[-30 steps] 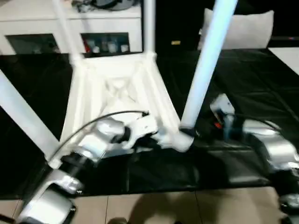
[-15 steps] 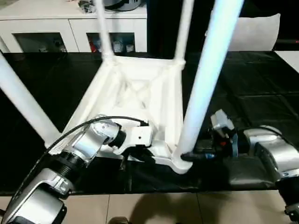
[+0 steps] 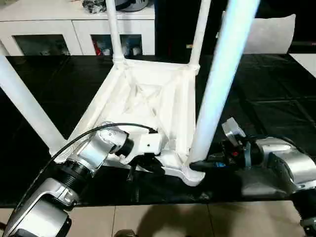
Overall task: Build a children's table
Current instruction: Rotate leg to tighten
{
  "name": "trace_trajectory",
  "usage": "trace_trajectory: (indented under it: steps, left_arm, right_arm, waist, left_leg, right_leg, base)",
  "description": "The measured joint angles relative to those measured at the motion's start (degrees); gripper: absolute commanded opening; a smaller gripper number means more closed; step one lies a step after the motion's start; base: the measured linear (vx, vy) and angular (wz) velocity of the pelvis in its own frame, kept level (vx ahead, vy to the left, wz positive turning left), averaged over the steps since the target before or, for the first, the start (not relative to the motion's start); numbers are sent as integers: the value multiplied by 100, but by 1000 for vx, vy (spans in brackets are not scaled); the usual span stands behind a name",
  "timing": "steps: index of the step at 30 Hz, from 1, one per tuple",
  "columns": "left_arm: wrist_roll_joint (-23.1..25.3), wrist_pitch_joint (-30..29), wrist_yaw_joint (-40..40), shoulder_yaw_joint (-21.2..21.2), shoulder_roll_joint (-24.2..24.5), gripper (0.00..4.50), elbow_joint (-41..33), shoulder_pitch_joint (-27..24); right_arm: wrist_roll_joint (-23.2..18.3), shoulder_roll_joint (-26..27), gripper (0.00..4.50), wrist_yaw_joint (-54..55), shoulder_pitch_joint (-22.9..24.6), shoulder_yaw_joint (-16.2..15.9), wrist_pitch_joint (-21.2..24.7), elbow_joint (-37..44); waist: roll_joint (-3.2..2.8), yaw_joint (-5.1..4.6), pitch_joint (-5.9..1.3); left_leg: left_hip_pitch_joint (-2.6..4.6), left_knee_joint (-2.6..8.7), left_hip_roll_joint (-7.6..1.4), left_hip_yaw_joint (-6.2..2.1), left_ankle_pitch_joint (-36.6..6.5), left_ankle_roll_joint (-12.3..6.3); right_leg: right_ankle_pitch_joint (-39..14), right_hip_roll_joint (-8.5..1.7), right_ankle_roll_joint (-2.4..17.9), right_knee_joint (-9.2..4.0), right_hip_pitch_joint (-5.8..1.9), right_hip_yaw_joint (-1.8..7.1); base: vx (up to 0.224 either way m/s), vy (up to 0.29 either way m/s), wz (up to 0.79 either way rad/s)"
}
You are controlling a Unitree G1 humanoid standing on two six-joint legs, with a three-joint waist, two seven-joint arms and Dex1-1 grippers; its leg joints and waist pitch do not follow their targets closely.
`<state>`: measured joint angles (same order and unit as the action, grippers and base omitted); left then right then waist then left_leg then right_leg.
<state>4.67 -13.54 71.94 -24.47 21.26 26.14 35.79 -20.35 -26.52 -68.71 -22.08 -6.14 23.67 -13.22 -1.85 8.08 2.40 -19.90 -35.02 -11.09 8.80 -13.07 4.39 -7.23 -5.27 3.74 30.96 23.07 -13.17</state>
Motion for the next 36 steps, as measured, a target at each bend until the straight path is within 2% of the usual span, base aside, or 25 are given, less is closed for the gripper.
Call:
trace_trajectory:
  steps: [2, 4, 5, 7, 8, 9, 10, 11, 12, 13, 14, 16, 17, 19, 21, 24, 27, 28, 32, 36]
  left_arm:
    - [71, -389, -493, 157, -215, 0, 9, 9]
    - [94, -770, -1011, 325, -484, 0, 50, 19]
    - [143, -996, -1452, 463, -735, 0, 119, 30]
    - [178, -1238, -1990, 599, -1039, 0, 196, 66]
    - [177, -1330, -2214, 660, -1178, 0, 231, 65]
    - [176, -1386, -2344, 691, -1273, 0, 231, 65]
    - [171, -1409, -2437, 727, -1355, 0, 231, 65]
    - [169, -1469, -2572, 769, -1484, 0, 231, 64]
    - [169, -1492, -2644, 784, -1542, 0, 218, 64]
    - [168, -1494, -2655, 785, -1547, 0, 206, 63]
    - [154, -1496, -2654, 785, -1548, 0, 198, 63]
    - [119, -1491, -2595, 736, -1549, 0, 143, 46]
    - [117, -1448, -2517, 673, -1529, 0, 119, 43]
    - [114, -1334, -2382, 598, -1458, 0, 110, 40]
    - [116, -1098, -2154, 494, -1304, 0, 104, 23]
    - [118, -800, -1810, 397, -1035, 0, 97, 12]
    - [125, -492, -1419, 271, -690, 0, 98, 10]
    - [128, -369, -1287, 227, -580, 0, 101, 11]
    - [151, 144, -732, 75, -204, 0, 127, 11]
    - [167, 525, -387, -31, -51, 0, 150, 11]
  right_arm:
    - [144, 249, 205, 752, -146, 159, 78, -145]
    - [289, 532, 201, 1502, -321, 314, 194, -322]
    - [401, 776, 199, 2135, -458, 442, 262, -468]
    - [531, 1054, 198, 2905, -613, 600, 309, -622]
    - [559, 1165, 198, 3239, -678, 634, 312, -700]
    - [580, 1215, 198, 3417, -716, 657, 296, -736]
    - [597, 1247, 198, 3527, -735, 684, 258, -748]
    - [644, 1303, 198, 3609, -735, 743, 98, -810]
    - [669, 1316, 232, 3609, -713, 771, -58, -853]
    - [693, 1320, 252, 3591, -707, 776, -158, -884]
    - [706, 1342, 268, 3599, -704, 779, -208, -933]
    - [700, 1348, 287, 3559, -694, 793, -208, -940]
    - [700, 1320, 299, 3490, -678, 791, -241, -936]
    - [701, 1237, 313, 3316, -647, 748, -337, -932]
    - [699, 1024, 331, 2932, -555, 600, -585, -888]
    - [700, 716, 356, 2279, -437, 489, -992, -837]
    - [672, 320, 373, 1613, -342, 422, -1161, -720]
    - [645, 199, 386, 1423, -304, 417, -1144, -695]
    - [466, -333, 386, 460, -136, 198, -867, -415]
    - [350, -466, 386, -78, -56, 92, -855, -292]
  waist:
    - [-5, -183, -3]
    - [-17, -353, -8]
    - [-16, -474, -7]
    - [11, -588, 2]
    - [26, -613, 7]
    - [26, -604, 6]
    - [31, -590, 10]
    - [20, -599, 3]
    - [-1, -600, -6]
    - [-3, -595, -5]
    - [-3, -599, -6]
    - [-2, -546, -5]
    - [-2, -476, -5]
    - [-4, -396, -6]
    - [-5, -288, -7]
    - [-5, -183, -7]
    - [-5, -134, -7]
    - [-4, -129, -7]
    - [-5, -94, -7]
    - [-4, -7, -7]
  left_leg:
    - [-6, -11, -23, 7, -6, 18]
    - [-6, -19, -81, 6, -7, 19]
    - [-7, -30, -105, -2, -9, 20]
    - [26, -46, -80, 4, -19, 36]
    - [62, -55, -54, 26, -30, 52]
    - [69, -50, -13, 58, -33, 47]
    - [53, -34, -10, 54, -33, 46]
    - [12, -33, -42, 31, -32, 46]
    - [-23, -34, -102, 3, -30, 47]
    - [-33, -34, -127, -23, -30, 48]
    - [-36, -46, -129, -33, -32, 49]
    - [-15, -36, -84, -33, -36, 51]
    - [-17, -14, -58, -21, -35, 50]
    - [-18, 5, -53, -16, -30, 43]
    - [-22, 8, -56, -27, -19, 16]
    - [-23, 9, -56, -26, -20, 14]
    - [-17, 8, -55, -19, -20, 15]
    - [-14, 8, -54, -19, -19, 15]
    - [-10, 5, -54, -16, -18, 16]
    - [-8, 3, -55, -15, -18, 16]
  right_leg:
    - [12, 7, -18, -42, -7, -30]
    - [18, 36, -29, -120, -51, -76]
    - [19, 40, -31, -125, -71, -93]
    - [14, 48, -35, -8, -46, 20]
    - [11, 41, -17, 29, -30, 40]
    - [4, 23, -5, 32, -18, -4]
    - [2, 17, -2, 17, -6, -37]
    - [5, 31, -7, -35, -8, -100]
    - [11, 40, -15, -96, -22, -160]
    - [13, 46, -19, -114, -24, -173]
    - [14, 46, -17, -94, -27, -161]
    - [30, 26, 12, -68, -15, -137]
    - [41, 6, 35, -58, -12, -136]
    - [40, 3, 35, -64, -9, -137]
    - [40, 3, 34, -66, -5, -135]
    - [39, 3, 35, -65, -1, -131]
    - [39, 3, 35, -62, -4, -121]
    - [39, 4, 35, -62, -6, -120]
    - [40, 5, 35, -62, -10, -116]
    - [40, 6, 35, -63, -14, -116]
  base:
    - [0, 0, 0]
    - [0, 0, 0]
    - [0, 0, 0]
    - [0, 0, 0]
    - [0, 0, 0]
    - [0, 0, 0]
    - [0, 0, 0]
    - [0, 0, 0]
    - [0, 0, 0]
    - [0, 0, 0]
    - [0, 0, 0]
    - [0, 0, 0]
    - [0, 0, 0]
    - [0, 0, 0]
    - [0, 0, 0]
    - [0, 0, 0]
    - [0, 0, 0]
    - [0, 0, 0]
    - [0, 0, 0]
    - [0, 0, 0]
